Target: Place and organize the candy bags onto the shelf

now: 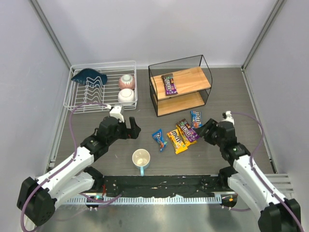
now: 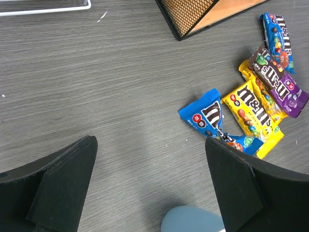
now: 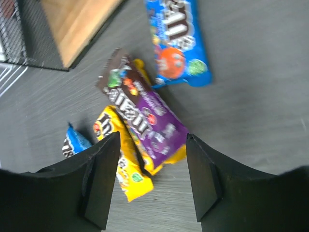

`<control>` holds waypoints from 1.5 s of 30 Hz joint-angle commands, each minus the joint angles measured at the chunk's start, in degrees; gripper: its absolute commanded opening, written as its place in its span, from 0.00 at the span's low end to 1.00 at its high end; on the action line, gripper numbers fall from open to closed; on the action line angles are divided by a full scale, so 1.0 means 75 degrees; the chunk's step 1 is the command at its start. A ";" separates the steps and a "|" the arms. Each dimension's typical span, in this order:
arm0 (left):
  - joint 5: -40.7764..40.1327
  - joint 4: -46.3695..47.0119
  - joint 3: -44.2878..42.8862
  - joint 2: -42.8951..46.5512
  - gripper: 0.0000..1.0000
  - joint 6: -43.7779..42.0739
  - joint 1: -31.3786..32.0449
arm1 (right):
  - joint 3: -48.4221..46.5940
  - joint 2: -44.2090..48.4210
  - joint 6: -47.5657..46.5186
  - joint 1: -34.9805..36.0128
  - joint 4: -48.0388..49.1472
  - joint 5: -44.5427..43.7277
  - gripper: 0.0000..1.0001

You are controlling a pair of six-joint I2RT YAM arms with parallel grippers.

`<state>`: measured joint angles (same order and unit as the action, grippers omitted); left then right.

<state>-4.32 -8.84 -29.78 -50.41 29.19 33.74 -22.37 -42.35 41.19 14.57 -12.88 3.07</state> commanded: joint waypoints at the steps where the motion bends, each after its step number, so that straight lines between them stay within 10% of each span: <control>1: 0.0212 0.0147 -0.0283 -0.0051 1.00 -0.0048 0.0049 | 0.0685 0.1332 0.1666 0.0062 0.0032 -0.1404 0.62; 45: 0.0271 0.0230 -0.0108 0.0089 1.00 -0.0095 0.0119 | 0.2948 -0.1056 0.2992 0.0073 0.4858 0.0001 0.51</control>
<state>-2.92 -8.80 -29.80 -50.57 29.32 34.41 -2.87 -48.95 63.11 14.90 19.49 1.74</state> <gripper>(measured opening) 0.996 0.520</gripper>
